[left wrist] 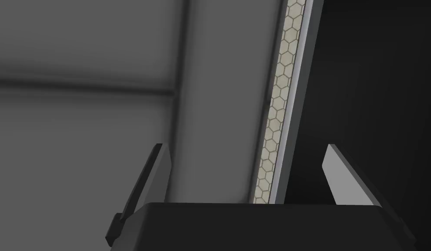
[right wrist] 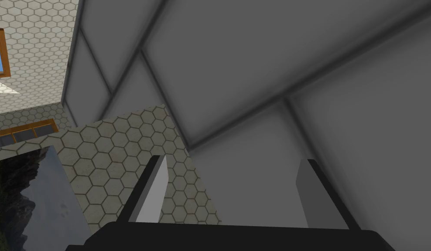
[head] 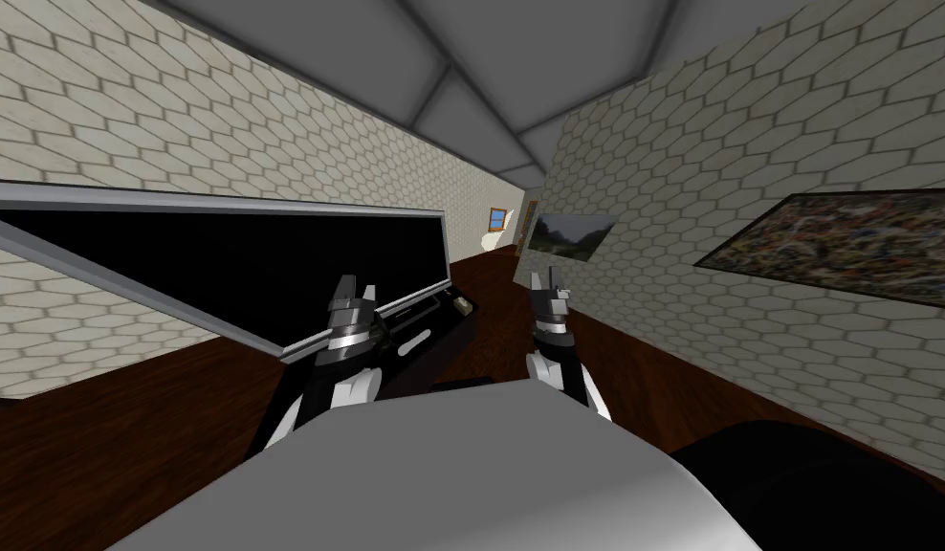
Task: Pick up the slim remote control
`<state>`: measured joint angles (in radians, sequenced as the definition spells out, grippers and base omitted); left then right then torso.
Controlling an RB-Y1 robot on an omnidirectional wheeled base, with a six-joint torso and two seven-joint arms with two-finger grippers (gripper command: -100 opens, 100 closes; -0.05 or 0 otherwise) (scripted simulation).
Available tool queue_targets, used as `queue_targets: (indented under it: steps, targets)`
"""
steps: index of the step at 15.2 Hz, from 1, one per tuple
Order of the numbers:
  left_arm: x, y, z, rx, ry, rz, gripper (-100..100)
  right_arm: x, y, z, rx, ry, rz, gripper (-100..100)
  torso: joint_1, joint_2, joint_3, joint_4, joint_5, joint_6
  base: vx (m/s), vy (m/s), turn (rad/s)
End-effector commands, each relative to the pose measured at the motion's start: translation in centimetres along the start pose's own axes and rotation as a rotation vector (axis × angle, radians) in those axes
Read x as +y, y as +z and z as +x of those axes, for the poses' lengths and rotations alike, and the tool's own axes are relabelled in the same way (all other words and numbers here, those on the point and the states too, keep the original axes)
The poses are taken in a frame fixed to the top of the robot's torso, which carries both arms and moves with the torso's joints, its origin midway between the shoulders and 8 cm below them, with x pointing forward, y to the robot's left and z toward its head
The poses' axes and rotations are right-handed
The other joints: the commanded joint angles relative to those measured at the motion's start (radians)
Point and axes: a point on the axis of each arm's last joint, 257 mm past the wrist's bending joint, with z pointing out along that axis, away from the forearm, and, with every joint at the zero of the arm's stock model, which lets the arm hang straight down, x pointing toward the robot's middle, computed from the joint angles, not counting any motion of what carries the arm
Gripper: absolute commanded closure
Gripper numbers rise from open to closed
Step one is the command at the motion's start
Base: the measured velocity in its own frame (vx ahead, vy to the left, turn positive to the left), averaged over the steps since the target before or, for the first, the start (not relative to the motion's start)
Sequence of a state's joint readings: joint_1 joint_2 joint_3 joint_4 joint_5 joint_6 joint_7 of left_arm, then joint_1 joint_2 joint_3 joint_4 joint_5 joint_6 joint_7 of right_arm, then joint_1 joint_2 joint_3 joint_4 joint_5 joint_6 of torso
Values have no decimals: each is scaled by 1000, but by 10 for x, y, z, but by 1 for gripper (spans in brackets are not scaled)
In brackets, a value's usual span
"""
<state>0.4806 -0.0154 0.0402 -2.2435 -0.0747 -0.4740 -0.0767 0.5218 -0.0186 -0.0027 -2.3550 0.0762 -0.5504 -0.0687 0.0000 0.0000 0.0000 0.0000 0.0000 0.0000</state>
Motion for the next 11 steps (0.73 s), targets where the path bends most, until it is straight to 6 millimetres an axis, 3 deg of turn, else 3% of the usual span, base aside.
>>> queue_targets:
  steps: [1, 8, 10, 11]
  targets:
    - [7, 0, 3, 34, 8, -13, -100, 0, 0, 0, 0, 0, 0, 0, 0, 0, 0, 0, 0, 0, 1, -3, -28]
    - [48, -5, 9, 119, 13, -114, -100, 0, 0, 0, 0, 0, 0, 0, 0, -1, 0, 0, 0, 0, 5, -8, -47]
    - [80, -10, 7, 148, 7, -195, -100, 0, 0, 0, 0, 0, 0, 0, 0, -1, 0, 0, 0, 0, 9, -13, -87]
    - [81, -10, 7, 148, 7, -200, -100, 0, 0, 0, 0, 0, 0, 0, 0, -1, -1, 0, 0, 0, 9, -15, -73]
